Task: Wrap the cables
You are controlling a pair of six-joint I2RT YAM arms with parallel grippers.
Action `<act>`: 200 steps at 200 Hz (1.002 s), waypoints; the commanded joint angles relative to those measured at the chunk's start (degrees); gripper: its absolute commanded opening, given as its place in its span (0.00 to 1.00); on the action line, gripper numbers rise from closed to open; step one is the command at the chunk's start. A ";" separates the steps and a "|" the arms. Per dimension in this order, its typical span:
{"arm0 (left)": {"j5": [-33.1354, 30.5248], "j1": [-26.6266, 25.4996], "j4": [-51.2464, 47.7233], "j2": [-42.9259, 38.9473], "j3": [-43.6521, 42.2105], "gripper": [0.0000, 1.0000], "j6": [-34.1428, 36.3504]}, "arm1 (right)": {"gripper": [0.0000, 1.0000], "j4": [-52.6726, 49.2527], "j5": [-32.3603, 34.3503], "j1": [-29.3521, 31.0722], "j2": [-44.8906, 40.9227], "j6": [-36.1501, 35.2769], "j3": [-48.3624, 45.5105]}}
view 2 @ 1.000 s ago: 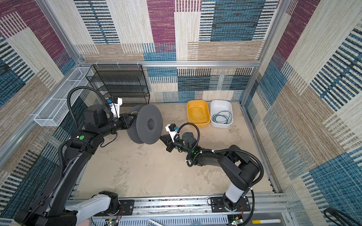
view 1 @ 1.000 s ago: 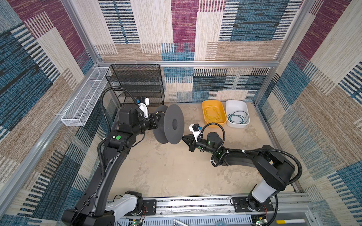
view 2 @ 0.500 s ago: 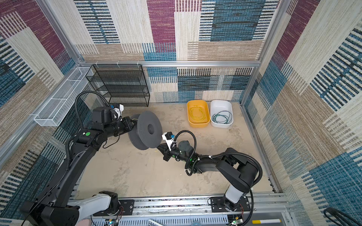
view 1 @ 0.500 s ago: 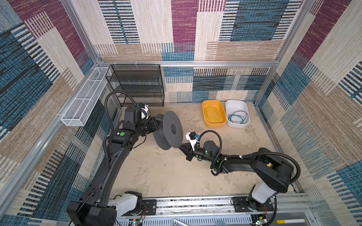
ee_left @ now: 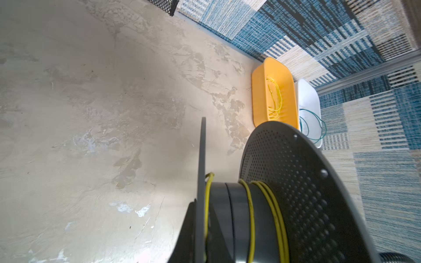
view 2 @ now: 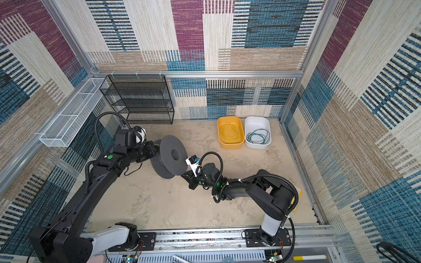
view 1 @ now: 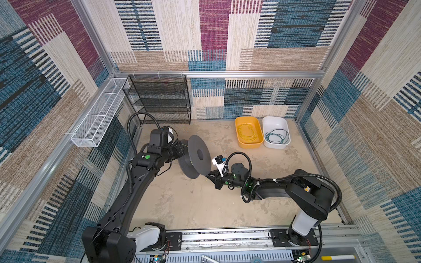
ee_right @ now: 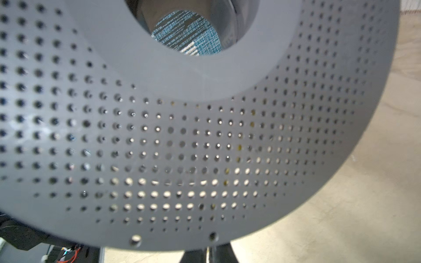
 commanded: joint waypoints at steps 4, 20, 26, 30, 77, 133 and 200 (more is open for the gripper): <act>-11.49 0.30 50.27 0.91 -1.60 0.00 -5.50 | 0.00 1.92 -15.46 1.71 1.14 5.14 0.84; -12.26 0.06 54.04 1.55 -3.44 0.00 -7.29 | 0.00 4.72 -16.89 1.86 2.37 8.02 1.17; -11.98 0.04 54.26 1.95 -3.59 0.00 -7.85 | 0.00 4.96 -17.28 1.87 2.98 8.78 1.50; -11.65 0.04 54.26 2.25 -3.61 0.00 -8.11 | 0.00 4.84 -17.33 1.81 3.42 9.04 1.88; -6.32 -0.33 56.73 2.25 -7.14 0.00 -8.00 | 0.00 0.30 -16.55 0.77 8.85 11.53 5.38; -6.50 -0.75 63.11 -2.88 -17.34 0.00 -9.89 | 0.00 15.94 -22.43 -0.38 9.03 23.54 2.38; -6.63 -1.00 65.42 -8.59 -26.40 0.00 -11.17 | 0.00 18.13 -21.76 -0.91 5.28 26.00 -0.09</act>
